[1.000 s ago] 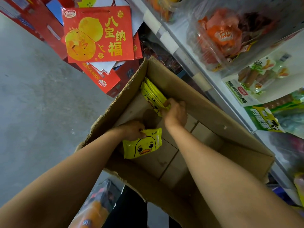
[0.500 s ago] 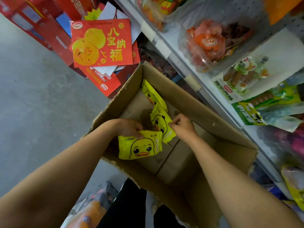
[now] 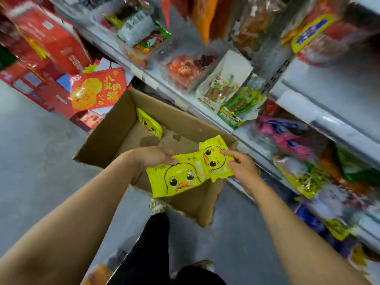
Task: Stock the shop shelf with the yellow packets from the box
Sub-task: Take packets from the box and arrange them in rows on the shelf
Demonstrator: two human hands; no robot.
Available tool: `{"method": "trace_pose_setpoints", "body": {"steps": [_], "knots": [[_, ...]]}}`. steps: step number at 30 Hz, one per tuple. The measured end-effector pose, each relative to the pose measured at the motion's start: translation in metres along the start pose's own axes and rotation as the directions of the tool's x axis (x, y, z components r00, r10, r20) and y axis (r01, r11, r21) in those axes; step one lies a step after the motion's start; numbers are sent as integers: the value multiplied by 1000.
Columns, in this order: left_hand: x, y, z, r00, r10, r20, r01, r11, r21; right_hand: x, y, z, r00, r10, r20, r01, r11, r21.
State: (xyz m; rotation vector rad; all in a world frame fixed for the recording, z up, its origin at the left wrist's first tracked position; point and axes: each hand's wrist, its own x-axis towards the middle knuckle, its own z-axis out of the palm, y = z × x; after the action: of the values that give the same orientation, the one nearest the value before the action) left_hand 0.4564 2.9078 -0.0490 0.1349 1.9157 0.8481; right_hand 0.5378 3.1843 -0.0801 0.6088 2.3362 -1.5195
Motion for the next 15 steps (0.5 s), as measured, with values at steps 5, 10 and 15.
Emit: {"method": "trace_pose_setpoints", "body": {"steps": [5,10,15], "knots": [[-55,95,71,977,211,39,-210,977,-35,-94,8,-92,958,-93,-271,137,979,149],[-97,196,140,923,338,186,-338,941,-30,-182,27,-180,876,-129,-466,268,932,245],[-126,300,215,826,455,331,-508,857,88,-271,48,-269,812,-5,-584,324,836,444]]}}
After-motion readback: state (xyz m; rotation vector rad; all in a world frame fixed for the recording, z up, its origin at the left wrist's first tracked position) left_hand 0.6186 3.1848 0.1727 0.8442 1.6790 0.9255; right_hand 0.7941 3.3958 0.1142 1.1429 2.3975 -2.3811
